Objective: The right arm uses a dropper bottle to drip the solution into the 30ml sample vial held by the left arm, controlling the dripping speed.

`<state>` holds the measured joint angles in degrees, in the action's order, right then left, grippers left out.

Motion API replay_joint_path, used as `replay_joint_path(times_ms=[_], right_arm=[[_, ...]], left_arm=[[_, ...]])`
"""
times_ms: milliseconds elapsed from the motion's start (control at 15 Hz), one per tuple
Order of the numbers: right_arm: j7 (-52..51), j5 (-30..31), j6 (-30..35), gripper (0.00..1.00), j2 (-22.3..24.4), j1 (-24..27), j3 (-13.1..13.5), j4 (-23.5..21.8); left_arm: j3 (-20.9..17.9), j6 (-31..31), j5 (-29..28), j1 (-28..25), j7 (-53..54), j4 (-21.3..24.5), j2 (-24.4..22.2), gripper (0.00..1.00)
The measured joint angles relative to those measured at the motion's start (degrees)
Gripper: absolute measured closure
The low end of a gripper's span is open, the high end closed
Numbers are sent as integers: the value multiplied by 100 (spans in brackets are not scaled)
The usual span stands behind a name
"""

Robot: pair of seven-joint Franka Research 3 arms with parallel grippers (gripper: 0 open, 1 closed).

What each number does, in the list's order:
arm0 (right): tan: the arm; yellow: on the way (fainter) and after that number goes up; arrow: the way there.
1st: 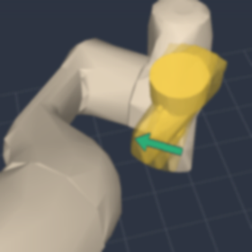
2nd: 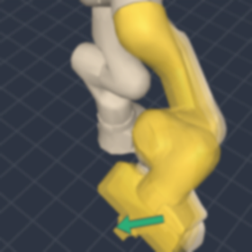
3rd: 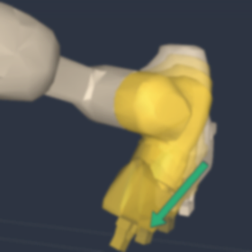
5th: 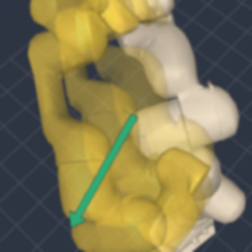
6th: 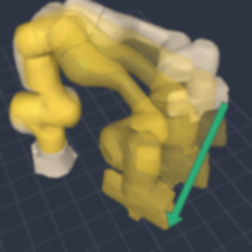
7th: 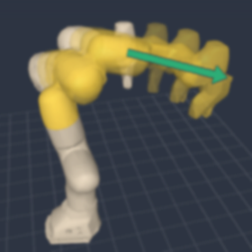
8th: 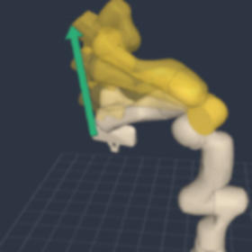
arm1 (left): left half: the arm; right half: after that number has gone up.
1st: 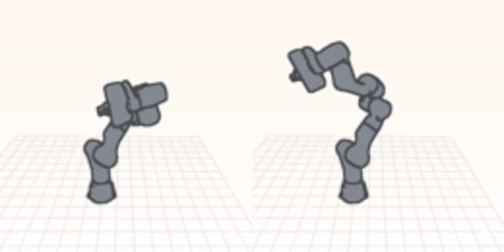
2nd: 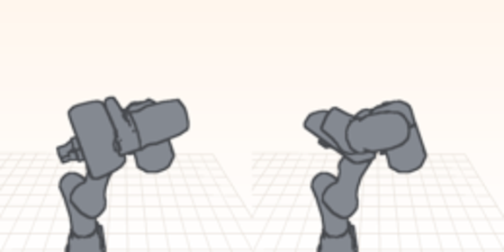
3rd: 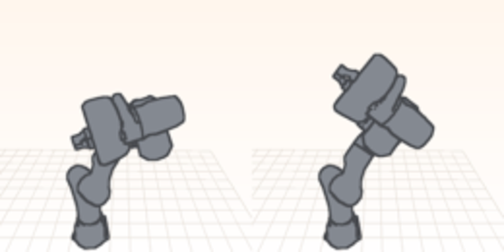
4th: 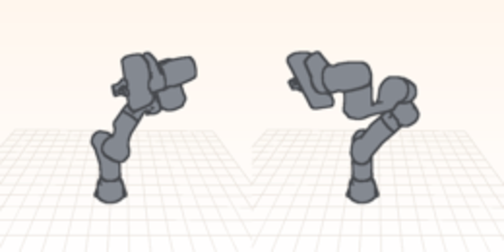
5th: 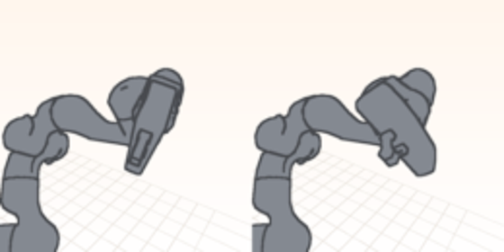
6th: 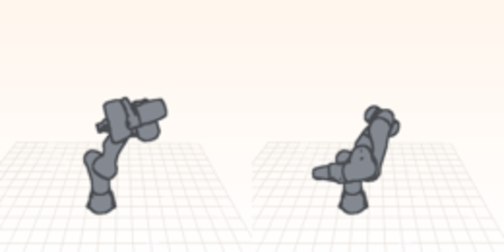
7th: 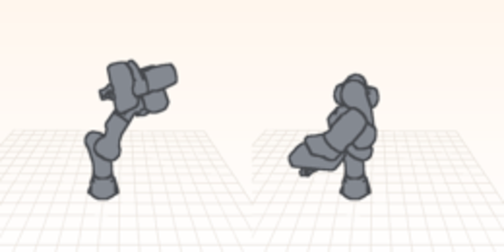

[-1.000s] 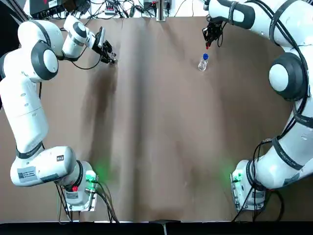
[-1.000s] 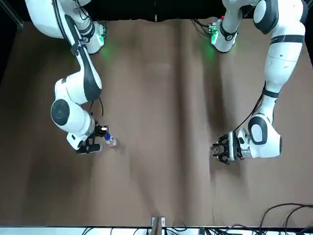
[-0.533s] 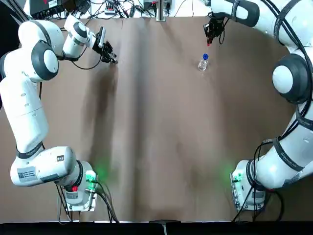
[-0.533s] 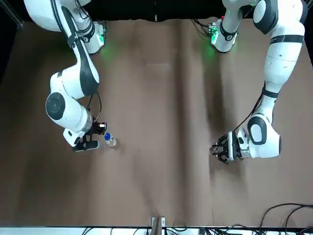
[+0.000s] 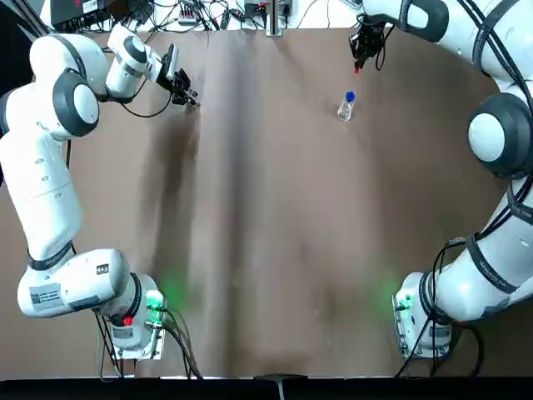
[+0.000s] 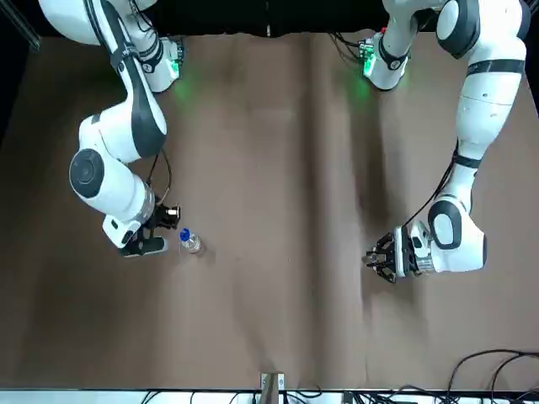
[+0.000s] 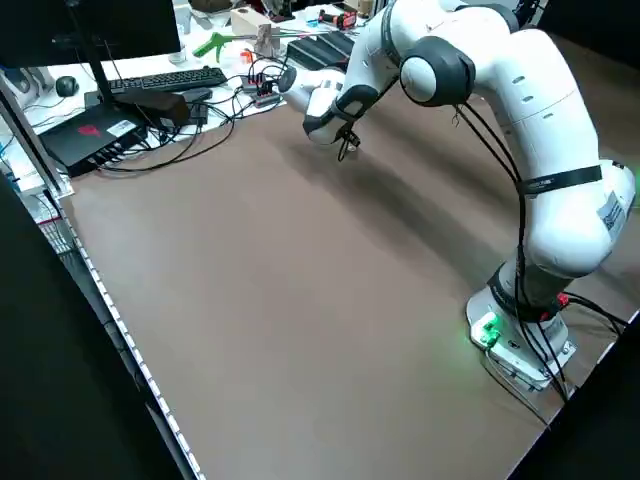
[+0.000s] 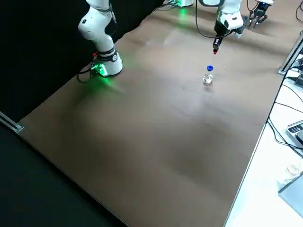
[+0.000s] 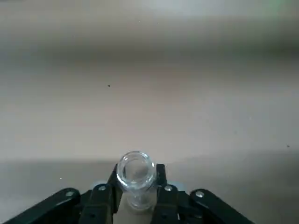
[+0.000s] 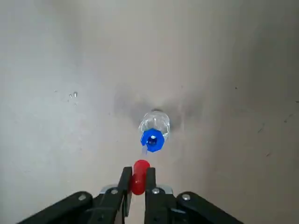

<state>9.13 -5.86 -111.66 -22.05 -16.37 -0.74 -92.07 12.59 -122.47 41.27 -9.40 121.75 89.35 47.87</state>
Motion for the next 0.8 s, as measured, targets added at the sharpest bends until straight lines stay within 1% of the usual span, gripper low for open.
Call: replay_joint_path(times_ms=[400,600,667,800], right_arm=[[4,-76,80,84,124,0,-1,17],[5,-187,88,84,177,0,-1,26],[6,-195,92,84,193,0,-1,26],[82,-204,97,84,213,0,-1,27]], left_arm=[[16,0,2,39,-8,-41,-4,68],[61,-3,5,67,-195,-101,-99,68],[68,-3,5,115,-273,-103,-157,68],[68,-4,5,458,-614,-111,-350,68]])
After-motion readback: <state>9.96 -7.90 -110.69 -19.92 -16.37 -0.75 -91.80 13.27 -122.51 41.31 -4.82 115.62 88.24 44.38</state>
